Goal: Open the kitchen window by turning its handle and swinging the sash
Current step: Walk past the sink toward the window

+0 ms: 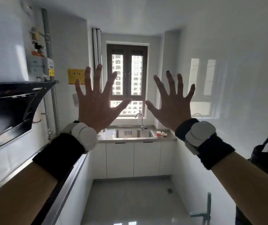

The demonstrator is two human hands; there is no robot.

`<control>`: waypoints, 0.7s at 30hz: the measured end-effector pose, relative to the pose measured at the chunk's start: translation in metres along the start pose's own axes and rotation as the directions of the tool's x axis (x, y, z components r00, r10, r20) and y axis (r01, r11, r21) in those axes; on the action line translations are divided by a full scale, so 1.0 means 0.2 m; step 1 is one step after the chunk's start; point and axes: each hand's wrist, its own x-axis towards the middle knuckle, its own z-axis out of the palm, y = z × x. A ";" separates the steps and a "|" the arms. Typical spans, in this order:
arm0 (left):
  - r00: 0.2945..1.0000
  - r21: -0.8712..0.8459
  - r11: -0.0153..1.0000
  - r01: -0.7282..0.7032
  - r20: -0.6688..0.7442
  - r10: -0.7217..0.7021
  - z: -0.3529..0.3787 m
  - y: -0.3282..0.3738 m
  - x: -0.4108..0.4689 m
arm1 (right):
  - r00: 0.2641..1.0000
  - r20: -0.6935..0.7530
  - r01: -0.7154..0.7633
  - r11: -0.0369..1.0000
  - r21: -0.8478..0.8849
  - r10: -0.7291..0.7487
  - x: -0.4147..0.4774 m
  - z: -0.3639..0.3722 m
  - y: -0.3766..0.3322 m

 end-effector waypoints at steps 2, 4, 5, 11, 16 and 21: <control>1.000 0.002 1.000 -0.001 0.016 0.001 0.11 0.00 0.03 | 0.999 0.034 -0.015 1.000 -0.005 0.016 0.04 0.11 0.03; 1.000 0.024 1.000 -0.007 0.000 0.007 0.29 -0.02 0.09 | 0.999 0.040 -0.020 1.000 -0.016 0.021 0.10 0.28 0.09; 1.000 0.029 1.000 -0.010 -0.011 0.011 0.39 -0.02 0.15 | 0.999 0.038 -0.024 1.000 0.001 0.024 0.16 0.38 0.11; 0.998 0.054 0.998 -0.031 -0.044 0.033 0.90 -0.03 0.43 | 1.000 0.014 -0.020 0.999 0.041 0.020 0.44 0.83 0.25; 0.999 0.102 0.995 0.007 -0.035 -0.004 1.25 -0.08 0.60 | 0.998 0.052 0.027 0.999 0.039 -0.029 0.64 1.21 0.32; 1.000 0.101 0.995 0.025 -0.013 -0.024 1.60 -0.16 0.77 | 0.993 0.110 0.035 0.997 0.067 -0.042 0.78 1.59 0.34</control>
